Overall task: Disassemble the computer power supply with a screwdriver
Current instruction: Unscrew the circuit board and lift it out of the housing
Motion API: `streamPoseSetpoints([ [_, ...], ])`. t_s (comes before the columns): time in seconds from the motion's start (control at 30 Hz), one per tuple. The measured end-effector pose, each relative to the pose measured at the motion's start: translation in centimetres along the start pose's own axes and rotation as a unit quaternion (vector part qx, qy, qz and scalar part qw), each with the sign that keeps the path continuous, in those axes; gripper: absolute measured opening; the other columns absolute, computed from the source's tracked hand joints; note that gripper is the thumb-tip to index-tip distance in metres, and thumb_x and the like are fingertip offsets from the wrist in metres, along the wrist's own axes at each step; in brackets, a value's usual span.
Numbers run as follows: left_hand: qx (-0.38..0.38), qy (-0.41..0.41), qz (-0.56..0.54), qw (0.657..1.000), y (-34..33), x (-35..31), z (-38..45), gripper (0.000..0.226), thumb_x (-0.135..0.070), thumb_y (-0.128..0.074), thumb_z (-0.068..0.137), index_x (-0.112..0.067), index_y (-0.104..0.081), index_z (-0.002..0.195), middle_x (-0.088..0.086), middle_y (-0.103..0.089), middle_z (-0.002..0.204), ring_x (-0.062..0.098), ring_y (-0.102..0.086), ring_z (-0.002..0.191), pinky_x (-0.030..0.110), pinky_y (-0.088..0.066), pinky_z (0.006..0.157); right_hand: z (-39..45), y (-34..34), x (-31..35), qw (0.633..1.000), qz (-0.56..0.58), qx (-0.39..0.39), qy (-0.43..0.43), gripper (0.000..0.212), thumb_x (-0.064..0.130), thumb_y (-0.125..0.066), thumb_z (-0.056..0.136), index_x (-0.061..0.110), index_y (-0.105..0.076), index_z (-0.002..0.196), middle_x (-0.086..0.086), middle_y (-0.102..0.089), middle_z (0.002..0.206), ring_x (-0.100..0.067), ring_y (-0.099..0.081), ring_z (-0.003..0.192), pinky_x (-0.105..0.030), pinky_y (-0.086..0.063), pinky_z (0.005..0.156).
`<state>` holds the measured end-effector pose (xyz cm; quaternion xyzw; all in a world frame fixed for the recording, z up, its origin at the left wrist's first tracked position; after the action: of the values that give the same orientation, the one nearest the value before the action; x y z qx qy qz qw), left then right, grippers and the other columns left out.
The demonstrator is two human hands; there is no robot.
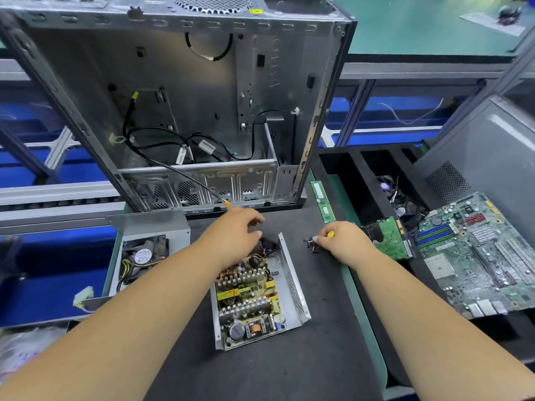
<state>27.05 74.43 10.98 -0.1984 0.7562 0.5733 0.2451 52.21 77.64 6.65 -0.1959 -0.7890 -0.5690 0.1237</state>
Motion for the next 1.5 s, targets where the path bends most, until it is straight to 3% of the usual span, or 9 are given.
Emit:
streamPoseSetpoints([
  [0.23,-0.112,-0.003,-0.048,0.993,1.9,0.8,-4.6,0.023,-0.023,-0.059,0.096,-0.037,-0.062,0.114,-0.015,-0.050,0.115,0.002,-0.050,0.103,0.019,-0.034,0.091,-1.4,3.6,2.7,0.987,0.145,-0.025,0.069,0.014,0.013,-0.051,0.094,0.021,-0.061,0.098,-0.001,-0.059,0.092,-0.014,-0.052,0.063,-0.024,-0.040,0.051],
  [0.4,-0.163,0.000,-0.042,0.986,1.5,0.5,-7.6,0.025,-0.020,-0.060,0.095,-0.033,-0.064,0.116,-0.014,-0.051,0.116,0.003,-0.049,0.107,0.021,-0.035,0.095,-5.4,6.1,7.1,0.960,0.097,-0.078,0.251,0.008,0.024,-0.062,0.096,0.025,-0.064,0.104,0.007,-0.053,0.104,-0.011,-0.053,0.096,-0.027,-0.043,0.083],
  [0.5,-0.190,-0.006,-0.023,0.982,1.2,-0.2,-9.3,0.025,-0.019,-0.061,0.094,-0.032,-0.065,0.115,-0.014,-0.051,0.112,0.003,-0.047,0.106,0.024,-0.037,0.095,-8.6,7.9,8.4,0.929,0.126,-0.138,0.320,0.008,0.025,-0.065,0.094,0.028,-0.063,0.101,0.009,-0.056,0.103,-0.005,-0.051,0.097,-0.018,-0.040,0.082],
  [0.7,-0.238,-0.020,0.004,0.971,-0.7,-2.6,-13.1,0.023,-0.015,-0.063,0.091,-0.029,-0.063,0.110,-0.013,-0.053,0.108,0.006,-0.046,0.107,0.025,-0.035,0.096,-13.6,7.9,7.2,0.887,0.303,-0.108,0.331,0.012,0.022,-0.061,0.096,0.031,-0.058,0.089,0.018,-0.063,0.082,0.000,-0.062,0.078,-0.008,-0.040,0.065],
  [0.87,-0.252,-0.037,0.067,0.965,-3.3,-4.9,-15.1,0.036,-0.003,-0.066,0.082,-0.013,-0.063,0.116,0.003,-0.056,0.118,0.024,-0.051,0.114,0.035,-0.040,0.100,-15.3,4.8,6.6,0.895,0.266,-0.016,0.357,0.005,0.023,-0.061,0.096,0.025,-0.060,0.092,0.008,-0.062,0.089,-0.011,-0.060,0.087,-0.029,-0.045,0.074],
  [1.0,-0.238,-0.031,0.032,0.970,-5.7,-5.2,-15.8,0.053,-0.001,-0.065,0.075,-0.011,-0.056,0.126,0.002,-0.048,0.132,0.021,-0.042,0.127,0.024,-0.031,0.108,-16.0,3.5,6.6,0.892,0.238,0.007,0.384,0.003,0.024,-0.061,0.096,0.022,-0.060,0.093,0.012,-0.059,0.091,-0.012,-0.059,0.092,-0.032,-0.048,0.079],
  [1.23,-0.219,-0.024,0.124,0.967,-9.7,-3.9,-15.0,0.080,-0.031,-0.078,0.073,-0.011,-0.045,0.143,0.008,-0.040,0.146,0.030,-0.030,0.142,0.046,-0.021,0.119,-15.9,1.9,6.4,0.897,0.185,0.017,0.401,0.006,0.026,-0.060,0.096,0.021,-0.058,0.096,0.012,-0.056,0.094,-0.007,-0.052,0.092,-0.027,-0.044,0.077],
  [1.37,-0.260,-0.019,0.215,0.941,-11.1,-3.1,-15.0,0.083,-0.044,-0.075,0.073,-0.011,-0.046,0.144,0.007,-0.047,0.143,0.029,-0.034,0.139,0.045,-0.008,0.122,-16.0,0.9,6.5,0.900,0.149,0.016,0.409,0.009,0.028,-0.061,0.096,0.021,-0.056,0.096,0.013,-0.054,0.095,0.001,-0.047,0.093,-0.009,-0.037,0.075],
  [1.5,-0.306,-0.037,0.248,0.918,-11.8,-2.5,-15.2,0.082,-0.050,-0.063,0.079,-0.011,-0.041,0.147,0.005,-0.046,0.147,0.026,-0.037,0.140,0.046,-0.015,0.121,-15.9,0.1,6.5,0.906,0.132,0.025,0.401,0.010,0.028,-0.060,0.097,0.019,-0.056,0.098,0.011,-0.052,0.095,-0.003,-0.046,0.087,-0.011,-0.038,0.074],
])
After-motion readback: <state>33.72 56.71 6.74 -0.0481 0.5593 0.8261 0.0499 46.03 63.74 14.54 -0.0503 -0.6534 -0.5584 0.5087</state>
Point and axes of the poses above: each hand's wrist, its own z-axis towards the middle knuckle, its own y-axis out of the back of the hand, x = y × z, the point moved 7 cm from there along z, towards the middle knuckle
